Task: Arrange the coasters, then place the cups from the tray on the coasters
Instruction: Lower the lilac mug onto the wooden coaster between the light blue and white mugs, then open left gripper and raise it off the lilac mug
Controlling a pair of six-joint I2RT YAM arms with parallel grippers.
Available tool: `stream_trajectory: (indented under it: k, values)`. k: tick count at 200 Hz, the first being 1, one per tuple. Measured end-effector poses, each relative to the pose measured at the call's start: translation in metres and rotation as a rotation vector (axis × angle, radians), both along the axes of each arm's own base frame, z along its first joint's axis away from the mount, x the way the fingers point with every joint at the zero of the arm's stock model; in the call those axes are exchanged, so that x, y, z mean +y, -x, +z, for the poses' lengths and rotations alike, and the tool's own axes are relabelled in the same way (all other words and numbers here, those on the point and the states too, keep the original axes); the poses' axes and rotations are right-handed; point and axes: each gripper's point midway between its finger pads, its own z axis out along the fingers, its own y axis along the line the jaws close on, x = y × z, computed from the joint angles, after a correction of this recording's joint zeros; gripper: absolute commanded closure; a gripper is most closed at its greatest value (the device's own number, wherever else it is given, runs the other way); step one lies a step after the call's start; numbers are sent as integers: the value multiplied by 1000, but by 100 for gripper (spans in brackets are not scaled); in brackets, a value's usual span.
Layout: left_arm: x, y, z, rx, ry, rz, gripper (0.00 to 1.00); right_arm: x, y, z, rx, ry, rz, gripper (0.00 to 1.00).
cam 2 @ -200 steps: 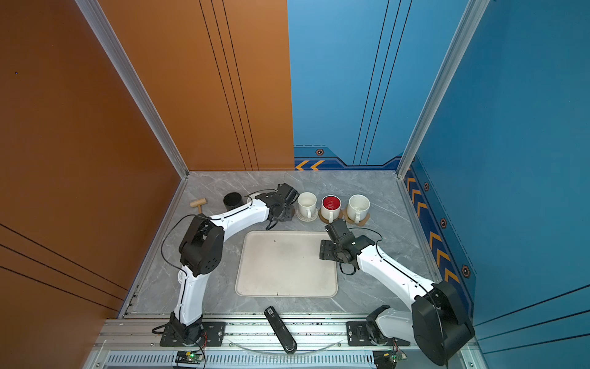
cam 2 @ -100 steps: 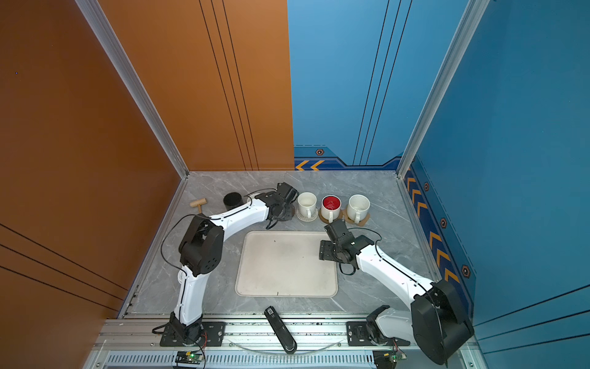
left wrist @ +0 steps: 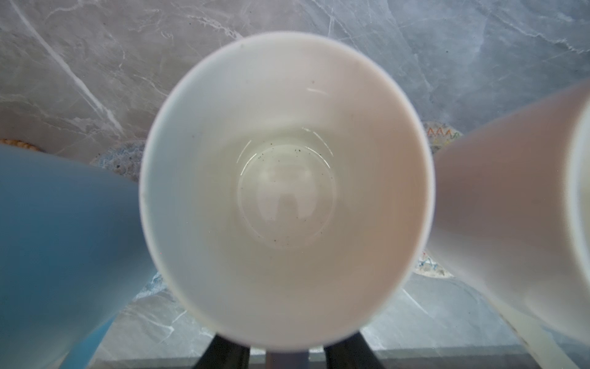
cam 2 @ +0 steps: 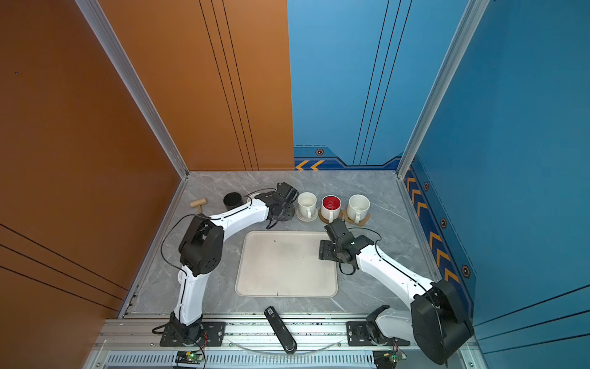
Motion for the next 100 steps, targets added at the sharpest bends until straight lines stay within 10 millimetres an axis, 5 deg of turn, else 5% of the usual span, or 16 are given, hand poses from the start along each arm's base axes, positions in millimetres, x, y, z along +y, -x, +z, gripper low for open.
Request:
stream_trajectory:
  k: [41, 100]
  values:
    - [5, 5, 18, -26, 12, 3, 60, 0, 0, 0, 0, 0, 1, 17]
    - [15, 17, 78, -144, 18, -3, 60, 10, -1, 8, -18, -10, 27, 17]
